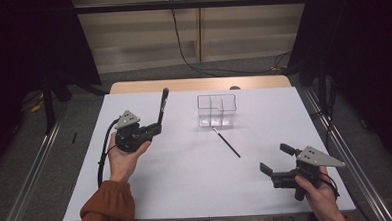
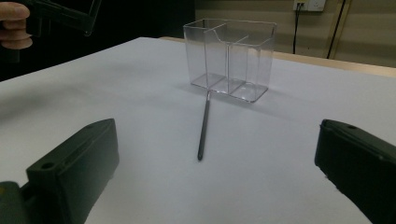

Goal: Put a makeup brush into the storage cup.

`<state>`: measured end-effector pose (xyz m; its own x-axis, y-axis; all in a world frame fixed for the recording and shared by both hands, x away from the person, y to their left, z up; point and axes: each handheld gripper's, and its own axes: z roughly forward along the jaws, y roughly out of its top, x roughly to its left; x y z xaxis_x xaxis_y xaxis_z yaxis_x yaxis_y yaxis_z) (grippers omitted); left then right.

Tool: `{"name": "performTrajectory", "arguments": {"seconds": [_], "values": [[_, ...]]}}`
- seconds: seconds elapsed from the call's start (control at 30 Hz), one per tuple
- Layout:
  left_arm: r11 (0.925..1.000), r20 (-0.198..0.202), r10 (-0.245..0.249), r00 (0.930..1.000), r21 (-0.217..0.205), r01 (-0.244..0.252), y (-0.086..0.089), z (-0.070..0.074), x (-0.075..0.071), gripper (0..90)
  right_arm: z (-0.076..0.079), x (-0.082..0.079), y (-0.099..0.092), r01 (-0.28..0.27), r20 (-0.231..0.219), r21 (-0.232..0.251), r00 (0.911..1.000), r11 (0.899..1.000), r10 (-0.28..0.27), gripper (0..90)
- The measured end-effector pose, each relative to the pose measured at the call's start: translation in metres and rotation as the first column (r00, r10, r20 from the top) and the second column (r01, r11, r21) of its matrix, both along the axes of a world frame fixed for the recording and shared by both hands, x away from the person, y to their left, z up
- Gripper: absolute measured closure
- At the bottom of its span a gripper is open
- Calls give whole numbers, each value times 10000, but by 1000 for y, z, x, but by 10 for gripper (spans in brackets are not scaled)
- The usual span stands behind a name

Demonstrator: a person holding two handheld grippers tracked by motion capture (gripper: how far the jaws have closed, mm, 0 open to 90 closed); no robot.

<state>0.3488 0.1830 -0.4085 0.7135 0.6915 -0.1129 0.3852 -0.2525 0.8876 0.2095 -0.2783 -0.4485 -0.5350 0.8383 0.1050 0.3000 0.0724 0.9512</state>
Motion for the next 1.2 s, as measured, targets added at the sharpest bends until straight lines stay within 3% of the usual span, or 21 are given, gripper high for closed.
{"name": "performTrajectory", "arguments": {"seconds": [0.2,0.3,0.73,0.87,1.0,1.2], "values": [[9992,145,-344,9993,-213,347,3,0,-12,799,0,-1,1,-64,16,-42,10000,10000,65,0],[9979,32,-455,9990,-450,456,5,0,-16,799,0,-1,2,-45,7,-1,10000,10000,45,0],[9960,223,-835,9963,-298,842,6,7,-42,799,1,-2,7,-330,37,56,9994,9994,330,0],[9954,395,-733,9965,-585,756,7,4,-52,798,1,-2,8,-379,45,108,9993,9992,379,0],[9934,254,-773,9967,-835,791,7,1,-56,798,2,0,9,-462,73,84,9989,9989,462,0],[9916,190,-1150,9932,-573,1159,3,0,-65,798,5,2,16,-792,124,213,9968,9966,789,0]]}}
